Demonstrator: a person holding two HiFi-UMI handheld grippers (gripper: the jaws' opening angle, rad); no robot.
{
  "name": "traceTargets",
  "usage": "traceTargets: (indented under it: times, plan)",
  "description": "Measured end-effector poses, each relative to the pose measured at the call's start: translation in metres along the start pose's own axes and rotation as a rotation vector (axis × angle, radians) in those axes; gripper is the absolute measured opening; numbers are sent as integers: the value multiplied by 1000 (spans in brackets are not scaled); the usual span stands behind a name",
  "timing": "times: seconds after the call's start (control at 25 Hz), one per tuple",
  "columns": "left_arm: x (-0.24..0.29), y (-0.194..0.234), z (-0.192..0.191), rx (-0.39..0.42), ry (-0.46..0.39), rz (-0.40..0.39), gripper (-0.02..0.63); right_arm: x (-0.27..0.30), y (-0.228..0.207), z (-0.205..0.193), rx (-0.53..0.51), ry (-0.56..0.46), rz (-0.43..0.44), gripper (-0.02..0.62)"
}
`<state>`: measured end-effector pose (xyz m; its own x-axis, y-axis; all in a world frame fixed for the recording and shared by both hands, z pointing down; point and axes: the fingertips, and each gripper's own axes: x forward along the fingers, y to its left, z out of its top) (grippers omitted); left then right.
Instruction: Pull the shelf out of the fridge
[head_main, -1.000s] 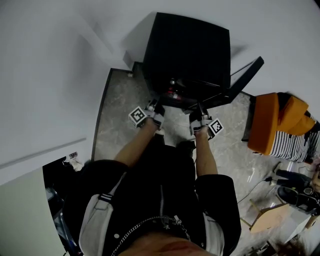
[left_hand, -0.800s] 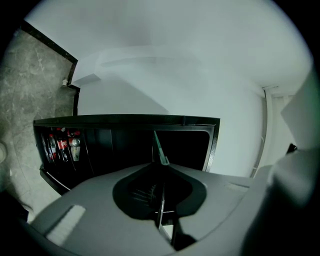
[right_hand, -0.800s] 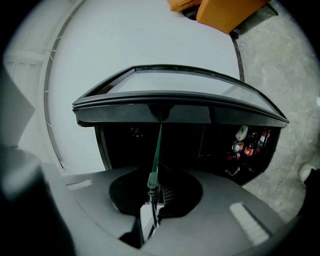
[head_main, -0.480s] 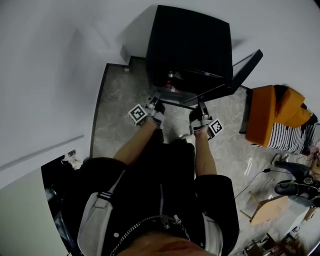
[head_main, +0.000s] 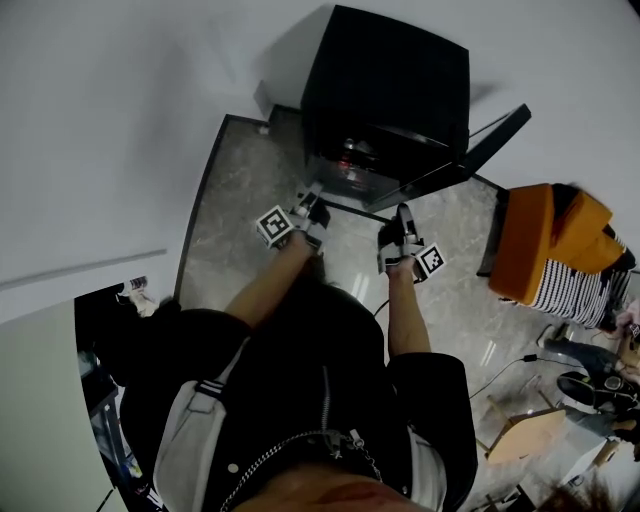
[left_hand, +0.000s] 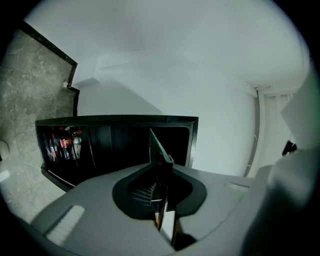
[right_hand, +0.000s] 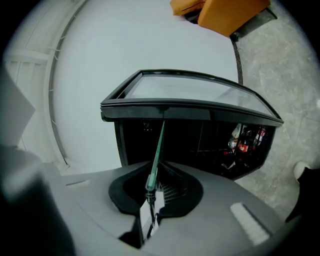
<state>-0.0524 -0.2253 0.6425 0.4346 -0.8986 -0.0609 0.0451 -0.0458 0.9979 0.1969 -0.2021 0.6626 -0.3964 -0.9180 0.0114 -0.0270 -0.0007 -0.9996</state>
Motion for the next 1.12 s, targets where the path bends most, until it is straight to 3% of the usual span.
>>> traceTargets:
  times: [0.52,0.84,1.12]
  plan:
    - [-67,-34,-46,-3,-23,-67,28,-72,39,-19,-51,43,61,21]
    - [-102,-52,-72,40,-10,-89,29,-114,49,-32,-40,50,97,23]
    - [-128,-65,-80,47,-9,-123,29,-137,65,-47,-111,75,140,25]
